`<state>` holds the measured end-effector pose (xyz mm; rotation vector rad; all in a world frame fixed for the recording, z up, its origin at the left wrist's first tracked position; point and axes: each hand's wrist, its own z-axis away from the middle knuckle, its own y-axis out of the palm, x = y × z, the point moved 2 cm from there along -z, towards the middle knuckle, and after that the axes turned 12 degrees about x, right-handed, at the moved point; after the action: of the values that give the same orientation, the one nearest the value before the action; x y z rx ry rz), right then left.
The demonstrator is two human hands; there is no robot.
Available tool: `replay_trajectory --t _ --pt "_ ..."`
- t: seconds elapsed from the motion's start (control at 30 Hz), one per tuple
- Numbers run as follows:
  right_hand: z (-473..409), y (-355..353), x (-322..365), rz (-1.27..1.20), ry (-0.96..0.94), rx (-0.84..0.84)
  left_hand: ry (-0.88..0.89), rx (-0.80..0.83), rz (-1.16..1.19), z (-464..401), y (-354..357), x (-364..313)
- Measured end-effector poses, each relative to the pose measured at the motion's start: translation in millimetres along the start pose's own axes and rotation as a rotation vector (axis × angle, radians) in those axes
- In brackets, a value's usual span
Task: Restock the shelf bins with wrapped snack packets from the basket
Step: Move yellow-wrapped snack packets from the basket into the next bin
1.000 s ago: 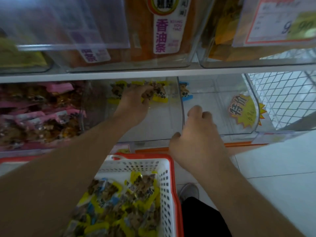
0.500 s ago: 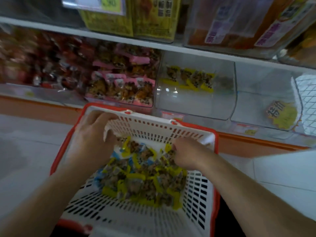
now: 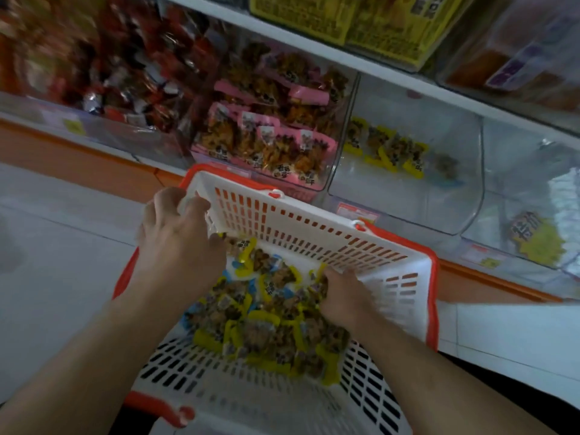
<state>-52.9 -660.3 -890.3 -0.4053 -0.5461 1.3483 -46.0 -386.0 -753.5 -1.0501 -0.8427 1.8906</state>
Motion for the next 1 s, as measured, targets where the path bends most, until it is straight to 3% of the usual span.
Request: replay_trajectory --t 0.07,0.13,0.3,0.4,0.53,0.7,0.87,1.0 --pt "15 -18 12 -0.14 -0.123 0.004 0.105 -0.064 0.071 0 -2 -11" --pt "37 -39 24 -0.225 -0.238 0.0 0.15 0.002 0.169 -2 2 -24" --pt "115 -93 46 -0.274 -0.547 -0.154 0.074 0.497 0.629 -7 20 -47" --pt "135 -105 45 -0.323 -0.61 -0.243 0.179 0.677 0.946 0 18 -62" --pt "125 -126 39 -0.509 -0.614 -0.125 0.293 0.486 1.076 -5 9 -68" --pt "106 -153 31 -0.791 -0.705 -0.09 0.257 0.363 1.104 -13 3 -70" --pt "103 -154 31 -0.804 -0.694 0.004 0.293 0.372 1.017 -18 3 -78" --pt "102 -155 33 -0.773 -0.627 -0.127 0.322 0.313 0.989 -18 8 -88"
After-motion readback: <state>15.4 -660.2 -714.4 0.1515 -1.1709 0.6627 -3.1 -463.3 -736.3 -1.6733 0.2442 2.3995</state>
